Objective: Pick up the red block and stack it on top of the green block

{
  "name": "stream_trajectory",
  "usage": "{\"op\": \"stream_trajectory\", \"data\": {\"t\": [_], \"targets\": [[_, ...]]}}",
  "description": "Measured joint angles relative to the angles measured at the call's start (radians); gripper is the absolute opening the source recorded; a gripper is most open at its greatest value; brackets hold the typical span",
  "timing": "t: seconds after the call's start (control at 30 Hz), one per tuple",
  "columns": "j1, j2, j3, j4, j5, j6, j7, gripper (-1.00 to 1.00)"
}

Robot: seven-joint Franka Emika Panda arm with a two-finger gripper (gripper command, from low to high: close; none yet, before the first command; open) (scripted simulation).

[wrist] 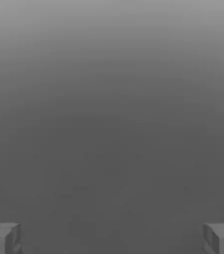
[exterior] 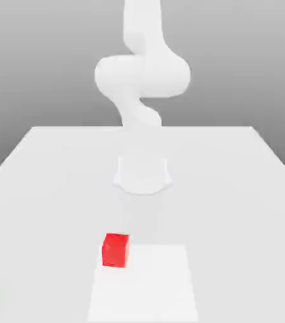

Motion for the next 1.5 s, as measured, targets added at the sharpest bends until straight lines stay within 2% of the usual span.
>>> {"op": "stream_trajectory", "data": {"t": [0.57,0.8,0.83,1.07,1.3,1.5], "targets": [[-0.071,0.618,-0.073,-0.489,-0.015,0.436,-0.022,0.0],[-0.102,0.899,-0.034,-0.489,0.057,0.667,-0.076,0.0],[-0.109,0.926,-0.025,-0.485,0.064,0.69,-0.081,-1.0],[-0.112,0.927,-0.022,-0.485,0.06,0.691,-0.078,-1.0],[-0.119,0.698,-0.033,-0.518,-0.001,0.495,-0.034,-1.0],[-0.207,0.759,-0.09,-0.342,0.01,0.379,0.139,-1.0]]}}
